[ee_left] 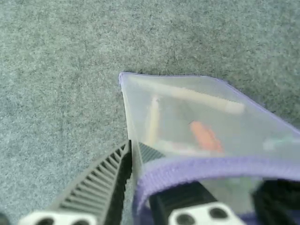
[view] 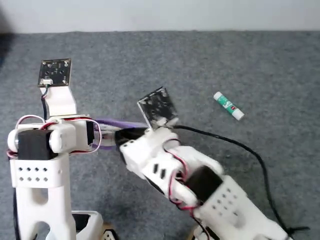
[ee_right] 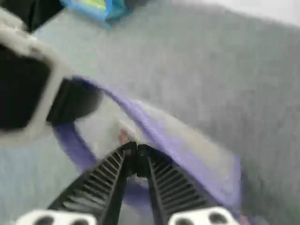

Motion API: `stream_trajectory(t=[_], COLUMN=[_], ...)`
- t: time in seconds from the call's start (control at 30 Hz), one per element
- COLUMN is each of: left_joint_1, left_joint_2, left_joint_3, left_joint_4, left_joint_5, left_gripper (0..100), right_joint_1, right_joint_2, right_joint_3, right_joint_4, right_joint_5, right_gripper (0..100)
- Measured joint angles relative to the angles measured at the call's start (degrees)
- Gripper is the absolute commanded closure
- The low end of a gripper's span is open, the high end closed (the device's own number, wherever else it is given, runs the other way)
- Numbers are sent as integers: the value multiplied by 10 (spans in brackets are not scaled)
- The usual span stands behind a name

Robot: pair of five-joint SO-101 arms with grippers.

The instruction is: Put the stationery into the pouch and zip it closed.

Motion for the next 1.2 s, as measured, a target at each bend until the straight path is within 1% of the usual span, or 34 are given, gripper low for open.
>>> stream_trajectory(t=[0.07, 0.13, 0.2, 0.3, 0.4, 0.5, 0.7, 0.87, 1.03, 1.1, 1.2], left_joint_1=[0, 0, 0, 0, 0, 0, 0, 0, 0, 0, 0], left_joint_2=[0, 0, 0, 0, 0, 0, 0, 0, 0, 0, 0], left_joint_3=[0, 0, 0, 0, 0, 0, 0, 0, 0, 0, 0], left_joint_4=[0, 0, 0, 0, 0, 0, 0, 0, 0, 0, 0], left_joint_5=[0, 0, 0, 0, 0, 0, 0, 0, 0, 0, 0], left_gripper=[988, 988, 988, 988, 988, 988, 988, 988, 988, 988, 988], right_joint_1=[0, 3, 7, 31, 78, 145, 274, 336, 407, 436, 469], right_joint_2=[27, 40, 45, 44, 42, 41, 71, 165, 306, 372, 464], right_joint_3=[-4, -27, -58, -120, -178, -219, -223, -243, -311, -351, -424], right_joint_4=[-26, -21, 8, 81, 135, 158, 167, 187, 244, 273, 320], right_joint_5=[0, 0, 0, 0, 1, 8, 78, 162, 230, 251, 274], right_gripper=[991, 991, 991, 991, 991, 991, 991, 990, 983, 935, 819])
